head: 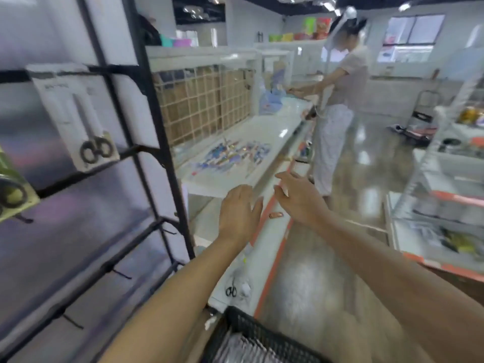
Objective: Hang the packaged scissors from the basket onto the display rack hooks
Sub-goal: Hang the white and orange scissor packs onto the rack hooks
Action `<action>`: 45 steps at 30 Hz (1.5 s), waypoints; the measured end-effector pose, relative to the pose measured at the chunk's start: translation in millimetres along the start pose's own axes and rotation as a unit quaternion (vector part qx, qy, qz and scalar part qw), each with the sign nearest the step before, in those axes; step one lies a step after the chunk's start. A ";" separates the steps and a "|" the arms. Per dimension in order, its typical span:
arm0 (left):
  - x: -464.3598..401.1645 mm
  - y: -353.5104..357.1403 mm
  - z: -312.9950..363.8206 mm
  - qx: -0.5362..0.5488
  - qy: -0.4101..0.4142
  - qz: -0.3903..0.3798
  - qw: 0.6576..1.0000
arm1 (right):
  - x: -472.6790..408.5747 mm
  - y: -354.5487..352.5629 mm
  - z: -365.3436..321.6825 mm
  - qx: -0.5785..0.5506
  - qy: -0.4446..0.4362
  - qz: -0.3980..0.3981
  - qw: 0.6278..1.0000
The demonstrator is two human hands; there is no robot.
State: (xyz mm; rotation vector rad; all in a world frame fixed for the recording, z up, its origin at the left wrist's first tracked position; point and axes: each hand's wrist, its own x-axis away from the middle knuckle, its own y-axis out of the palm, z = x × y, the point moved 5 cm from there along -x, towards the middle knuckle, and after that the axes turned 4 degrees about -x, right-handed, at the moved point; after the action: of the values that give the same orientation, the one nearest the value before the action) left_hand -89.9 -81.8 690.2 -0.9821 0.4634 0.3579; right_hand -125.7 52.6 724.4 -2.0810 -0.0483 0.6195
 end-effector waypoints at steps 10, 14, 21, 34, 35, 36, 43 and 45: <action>167.5 170.1 -63.5 0.012 -0.100 -0.288 0.952 | 195.9 148.8 130.4 -0.002 0.228 -0.117 0.967; 259.3 220.9 -124.4 -0.014 -0.172 -0.384 0.907 | 301.3 234.1 167.6 -0.028 0.326 -0.209 0.921; 404.7 278.8 -217.9 -0.052 -0.222 -0.520 0.823 | 463.0 353.6 186.0 -0.066 0.474 -0.315 0.819; 485.9 437.2 -285.1 -0.081 -0.191 -0.566 0.798 | 548.4 507.6 294.7 -0.084 0.555 -0.282 0.778; 488.3 455.6 -285.3 -0.076 -0.174 -0.567 0.801 | 543.9 518.1 306.2 -0.089 0.555 -0.264 0.784; 491.0 474.7 -285.4 -0.072 -0.161 -0.569 0.803 | 538.9 528.8 318.3 -0.095 0.559 -0.244 0.787; 512.1 597.3 -282.4 -0.051 -0.103 -0.554 0.824 | 524.4 599.0 398.3 -0.075 0.584 -0.198 0.784; 516.7 625.3 -285.5 -0.061 -0.102 -0.550 0.827 | 527.4 616.9 420.2 -0.053 0.597 -0.196 0.776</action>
State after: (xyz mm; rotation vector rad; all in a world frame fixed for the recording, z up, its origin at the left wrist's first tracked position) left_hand -18.5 35.0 -158.7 -1.1634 -0.3681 -0.5638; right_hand 22.1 173.8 -169.4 -2.1192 0.2135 -1.0302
